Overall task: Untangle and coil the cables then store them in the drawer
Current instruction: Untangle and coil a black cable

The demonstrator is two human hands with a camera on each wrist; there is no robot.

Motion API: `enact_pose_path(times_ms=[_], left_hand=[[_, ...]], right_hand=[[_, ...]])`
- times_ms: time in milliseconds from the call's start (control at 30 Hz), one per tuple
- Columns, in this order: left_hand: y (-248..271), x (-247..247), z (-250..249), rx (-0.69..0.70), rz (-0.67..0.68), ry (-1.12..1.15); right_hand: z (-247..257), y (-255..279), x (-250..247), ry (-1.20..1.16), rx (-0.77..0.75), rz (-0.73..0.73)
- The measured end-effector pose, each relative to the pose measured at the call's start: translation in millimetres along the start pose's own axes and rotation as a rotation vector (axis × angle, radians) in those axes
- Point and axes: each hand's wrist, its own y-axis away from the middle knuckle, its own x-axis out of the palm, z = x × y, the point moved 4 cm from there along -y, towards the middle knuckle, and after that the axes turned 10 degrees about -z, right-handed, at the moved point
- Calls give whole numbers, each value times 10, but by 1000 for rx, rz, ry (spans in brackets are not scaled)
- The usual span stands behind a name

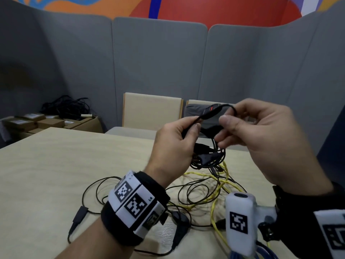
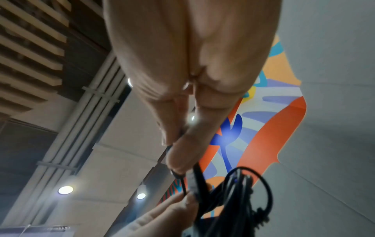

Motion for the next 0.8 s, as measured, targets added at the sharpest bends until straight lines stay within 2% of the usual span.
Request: enact_pose_path(times_ms=[67,133,267,367,433,500,533,600,633,733,800], left_hand=[[-18,-23,22,-29,-14,17],[-45,-41,29,-43,-26,22],[-45,-45,28,-75,-12,51],[-34,-36,-9,-53,-4,59],[-41,-40,-37,-49,-9,83],[-59,-68,-7,-69,-18,110],[-65,-79,9,-86,-16,116],[-75,-87,38,-121,2,141],[-75,-86,42,-134,17,161],[-58,-59,-13,-159,58,201],[-40,-34,-45,-162,80,213]], right_hand=[[-21,8,6,105,15,33],[-45,10,16,239,-37,49],[-52,10,41,635,-371,37],[-50,27,87,736,-549,56],[-37,47,129,716,-594,38],[-62,60,157,675,-496,72],[-104,47,150,627,-367,128],[-176,28,104,362,-79,281],[-197,21,66,170,10,316],[-277,-54,-83,-290,131,275],[-351,-83,-122,-391,160,269]])
